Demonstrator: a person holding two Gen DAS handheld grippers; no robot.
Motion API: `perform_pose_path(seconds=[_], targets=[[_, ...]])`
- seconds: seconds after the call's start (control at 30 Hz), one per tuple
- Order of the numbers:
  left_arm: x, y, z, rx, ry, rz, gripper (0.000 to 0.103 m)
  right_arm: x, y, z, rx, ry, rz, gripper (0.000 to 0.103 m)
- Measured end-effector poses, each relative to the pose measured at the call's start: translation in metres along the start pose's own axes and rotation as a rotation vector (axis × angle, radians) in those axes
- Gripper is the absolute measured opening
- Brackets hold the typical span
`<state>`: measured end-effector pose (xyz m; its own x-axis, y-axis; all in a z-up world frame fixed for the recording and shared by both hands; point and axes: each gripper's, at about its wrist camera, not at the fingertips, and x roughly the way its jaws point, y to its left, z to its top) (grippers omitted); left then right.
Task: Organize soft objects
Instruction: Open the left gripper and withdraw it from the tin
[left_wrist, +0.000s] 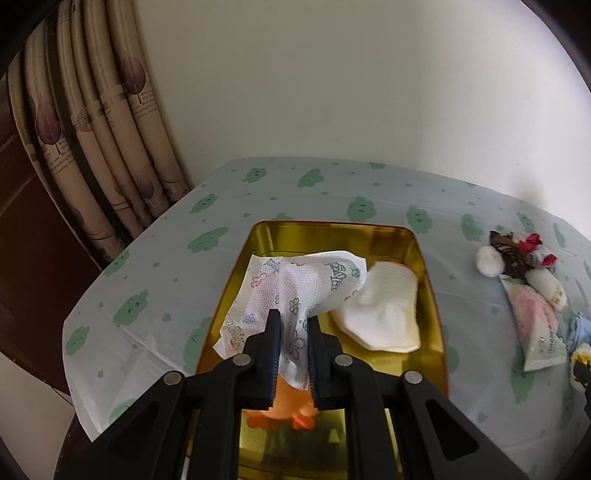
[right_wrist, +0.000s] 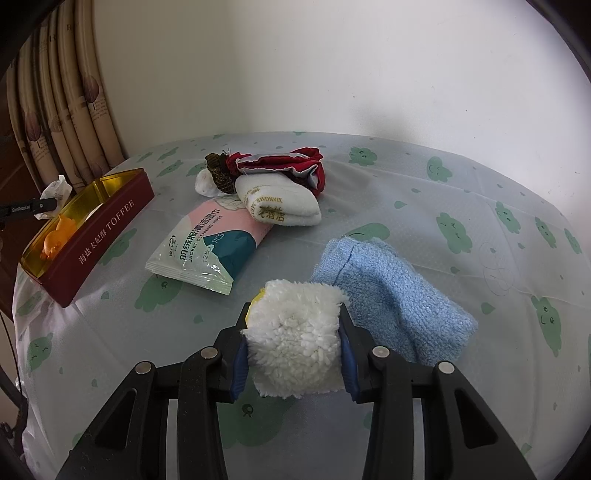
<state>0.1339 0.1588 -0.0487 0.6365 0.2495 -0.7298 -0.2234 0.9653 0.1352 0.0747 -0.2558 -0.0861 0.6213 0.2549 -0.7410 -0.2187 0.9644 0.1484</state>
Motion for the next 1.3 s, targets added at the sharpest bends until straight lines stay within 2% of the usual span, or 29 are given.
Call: perform_pose_path(seconds=[0.2,0.27,0.4,0.5,0.6,0.77,0.97,1.3], targets=[[0.018,0.005,0.017,0.004,0.021,-0.009,0.013,0.0,0.0,-0.001,-0.001,0.001,-0.001,0.038],[0.026,0.004,0.021,0.013,0.028,0.008,0.013,0.0,0.001,-0.001,-0.001,0.002,-0.001,0.038],[0.039,0.006,0.028,-0.012,0.061,-0.007,0.014,0.0,0.001,-0.001,-0.002,0.001,-0.002,0.038],[0.045,0.005,0.03,-0.005,0.073,-0.011,0.016,0.0,0.001,-0.001,0.0,0.003,-0.001,0.038],[0.049,0.003,0.032,0.004,0.081,0.012,0.024,0.001,0.001,-0.002,0.001,0.004,-0.001,0.038],[0.053,0.007,0.032,-0.022,0.101,-0.01,0.031,0.001,0.001,-0.002,0.001,0.005,-0.001,0.038],[0.046,0.008,0.028,-0.034,0.099,-0.035,0.038,0.001,0.001,-0.002,0.0,0.009,-0.003,0.038],[0.009,0.0,0.015,-0.007,0.044,-0.108,0.04,0.003,0.003,-0.001,-0.009,0.019,-0.008,0.038]])
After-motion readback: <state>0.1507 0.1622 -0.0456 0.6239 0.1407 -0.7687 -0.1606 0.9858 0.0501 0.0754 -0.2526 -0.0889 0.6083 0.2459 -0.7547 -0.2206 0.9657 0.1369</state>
